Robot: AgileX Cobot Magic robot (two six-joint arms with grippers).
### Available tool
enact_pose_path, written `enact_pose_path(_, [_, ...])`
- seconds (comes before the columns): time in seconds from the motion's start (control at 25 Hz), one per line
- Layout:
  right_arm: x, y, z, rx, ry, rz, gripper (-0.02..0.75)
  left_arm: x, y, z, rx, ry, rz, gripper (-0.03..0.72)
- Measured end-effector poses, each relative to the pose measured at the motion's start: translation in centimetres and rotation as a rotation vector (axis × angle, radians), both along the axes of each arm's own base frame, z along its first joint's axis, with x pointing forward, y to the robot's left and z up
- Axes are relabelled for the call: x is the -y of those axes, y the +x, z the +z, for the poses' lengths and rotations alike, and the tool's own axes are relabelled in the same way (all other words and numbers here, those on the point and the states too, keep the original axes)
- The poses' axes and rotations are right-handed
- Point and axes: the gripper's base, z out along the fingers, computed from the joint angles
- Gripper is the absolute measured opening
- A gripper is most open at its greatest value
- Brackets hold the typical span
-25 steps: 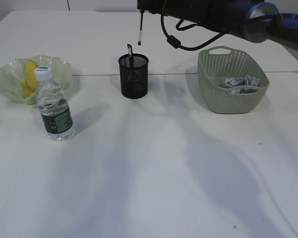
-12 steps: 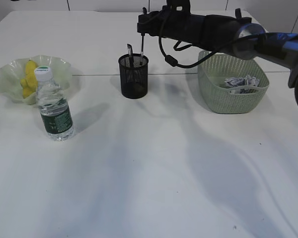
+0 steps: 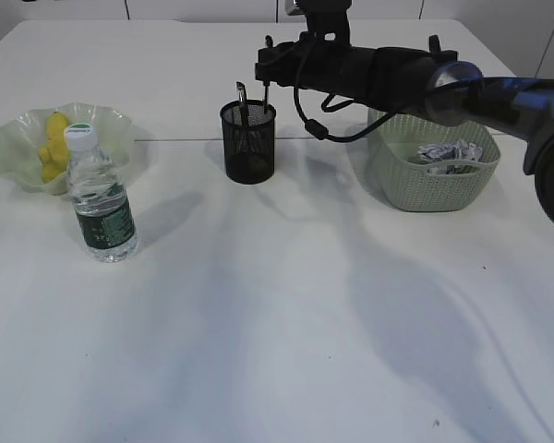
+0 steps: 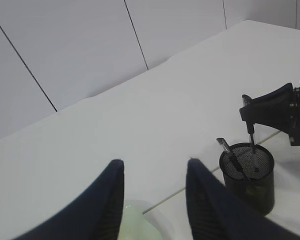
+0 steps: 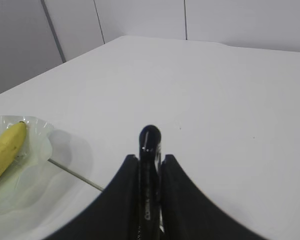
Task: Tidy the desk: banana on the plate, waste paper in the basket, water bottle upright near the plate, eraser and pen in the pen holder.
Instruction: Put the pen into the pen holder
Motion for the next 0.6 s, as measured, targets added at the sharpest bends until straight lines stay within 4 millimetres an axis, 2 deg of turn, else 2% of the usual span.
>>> enact_pose_path(0.6, [0.01,0.01,-0.04,-0.005,0.006,-0.003,0.171,0.02,0.1,-0.13,-0.002,0.001,0.001,0.285])
